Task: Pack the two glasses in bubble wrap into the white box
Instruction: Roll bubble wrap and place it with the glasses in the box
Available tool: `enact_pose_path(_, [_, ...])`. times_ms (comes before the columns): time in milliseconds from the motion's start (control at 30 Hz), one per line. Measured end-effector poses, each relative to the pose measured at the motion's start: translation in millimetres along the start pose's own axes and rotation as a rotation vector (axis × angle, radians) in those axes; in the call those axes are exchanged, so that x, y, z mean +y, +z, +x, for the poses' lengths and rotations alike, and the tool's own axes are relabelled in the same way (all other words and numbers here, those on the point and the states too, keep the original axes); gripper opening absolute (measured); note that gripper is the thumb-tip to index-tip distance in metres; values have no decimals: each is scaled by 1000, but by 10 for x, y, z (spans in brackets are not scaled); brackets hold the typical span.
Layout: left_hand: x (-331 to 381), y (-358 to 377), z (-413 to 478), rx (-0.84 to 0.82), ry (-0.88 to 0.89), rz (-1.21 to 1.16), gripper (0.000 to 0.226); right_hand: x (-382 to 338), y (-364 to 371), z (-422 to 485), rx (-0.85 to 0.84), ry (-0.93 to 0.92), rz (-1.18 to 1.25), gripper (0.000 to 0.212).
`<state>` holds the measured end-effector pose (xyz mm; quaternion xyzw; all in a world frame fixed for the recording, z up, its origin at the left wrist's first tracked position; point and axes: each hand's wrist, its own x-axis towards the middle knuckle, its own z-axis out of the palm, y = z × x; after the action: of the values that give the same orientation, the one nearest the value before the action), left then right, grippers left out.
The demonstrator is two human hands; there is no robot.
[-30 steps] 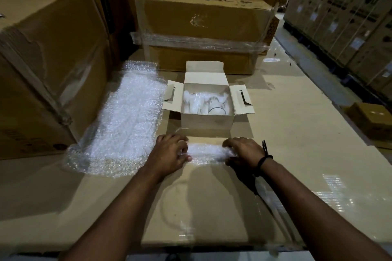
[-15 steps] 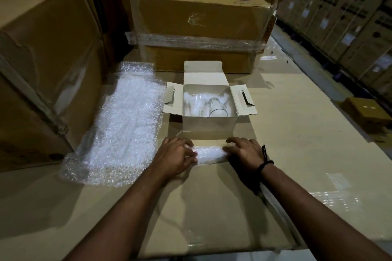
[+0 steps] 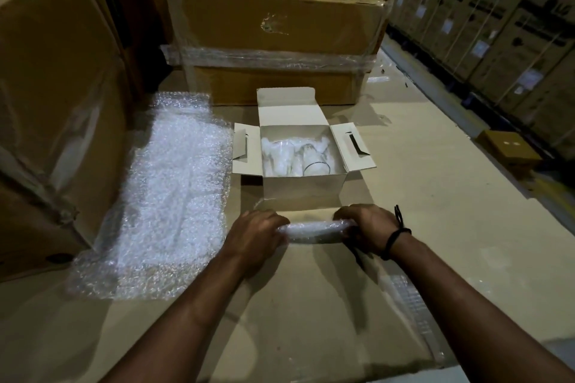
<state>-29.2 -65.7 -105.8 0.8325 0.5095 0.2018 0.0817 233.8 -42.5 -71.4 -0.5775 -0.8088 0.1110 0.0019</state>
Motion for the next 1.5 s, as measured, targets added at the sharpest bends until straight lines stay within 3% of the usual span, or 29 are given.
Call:
enact_pose_path(233, [-9,-284,331,374,-37,-81,25,137,-459,288,425,-116,375,20])
enact_pose_path(400, [-6,-484,742,469,-166,-159,24,254,-800,801,485,-126,456,18])
enact_pose_path(467, [-2,-477,872,421,-156,-144,24,307,-912,1015,453,-112,426,19])
enact_pose_path(667, [-199,-517,1034,94,-80,71,25,452,-1076,1353,4,-254,115,21])
enact_pose_path(800, [-228,-614,1070,-151,-71,186,29,467,-941,1313,9,-419,10,17])
enact_pose_path(967, [-189,-617,1061,-276,-85,151,51,456,-823,1297,10,-608,-135,20])
enact_pose_path(1133, [-102,-655,998,-171,6,46,71,510,-971,1231,29,-620,-91,37])
enact_pose_path(1367, [100,-574,1178,-467,-31,99,60,282,-863,1223,-285,-560,-362,65])
enact_pose_path(1433, [79,-591,1163,-489,-78,45,56,335,-854,1239,-263,-527,-278,65])
enact_pose_path(1500, [12,-663,1144,-414,-115,-21,56,437,-933,1237,-136,-547,-226,54])
